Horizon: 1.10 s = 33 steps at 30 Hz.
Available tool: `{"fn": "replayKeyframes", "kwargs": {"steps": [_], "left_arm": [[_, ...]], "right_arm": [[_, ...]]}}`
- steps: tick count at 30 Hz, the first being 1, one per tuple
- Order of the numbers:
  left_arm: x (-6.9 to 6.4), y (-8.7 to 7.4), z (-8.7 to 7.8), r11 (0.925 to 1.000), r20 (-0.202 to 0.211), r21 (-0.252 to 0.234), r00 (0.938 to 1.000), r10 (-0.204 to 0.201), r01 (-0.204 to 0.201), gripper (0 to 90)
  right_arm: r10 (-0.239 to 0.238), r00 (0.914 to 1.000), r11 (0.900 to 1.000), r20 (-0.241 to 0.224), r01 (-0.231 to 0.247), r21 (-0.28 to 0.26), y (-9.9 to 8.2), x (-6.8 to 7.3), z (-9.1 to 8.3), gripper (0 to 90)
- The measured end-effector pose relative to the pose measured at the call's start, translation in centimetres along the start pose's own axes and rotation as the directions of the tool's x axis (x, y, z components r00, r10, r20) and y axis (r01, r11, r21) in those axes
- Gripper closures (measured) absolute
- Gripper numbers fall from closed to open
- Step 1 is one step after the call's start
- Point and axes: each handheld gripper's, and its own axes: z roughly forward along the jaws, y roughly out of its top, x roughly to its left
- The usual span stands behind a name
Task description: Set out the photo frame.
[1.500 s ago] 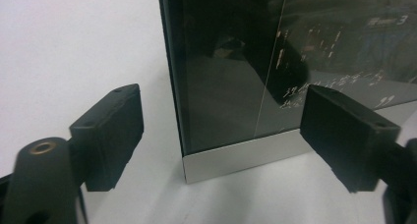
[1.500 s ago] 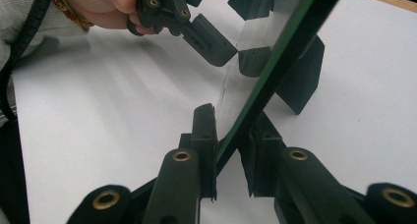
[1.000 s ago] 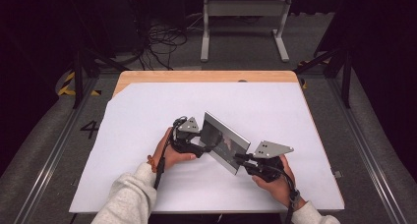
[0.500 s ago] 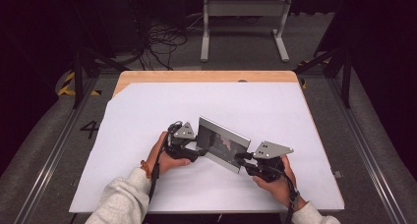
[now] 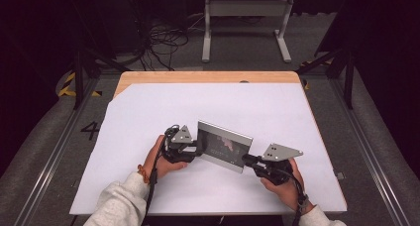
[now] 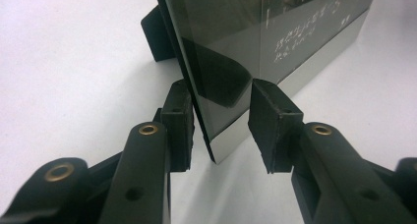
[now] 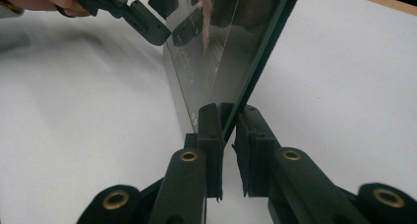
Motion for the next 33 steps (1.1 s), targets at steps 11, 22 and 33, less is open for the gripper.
{"fn": "replayKeyframes", "kwargs": {"steps": [11,22,33], "left_arm": [[-0.6,-0.7,-0.3,1.0,-0.049,0.01,0.9988,-0.001,0.002,68.4],[-1.0,-1.0,-0.2,0.9994,-0.077,0.03,0.9969,0.017,-0.015,70.9],[-1.4,-1.2,0.2,0.9985,-0.103,0.051,0.9943,0.028,-0.023,70.7]], "right_arm": [[0.005,0.9981,0.9999,0.061,-0.005,-0.011,0.4,-0.6,0.9,79.0],[0.011,0.9959,0.9998,0.09,-0.009,-0.018,0.7,-1.2,1.7,76.4],[0.017,0.9937,0.9996,0.11,-0.014,-0.022,1.0,-1.7,2.3,74.5]]}}
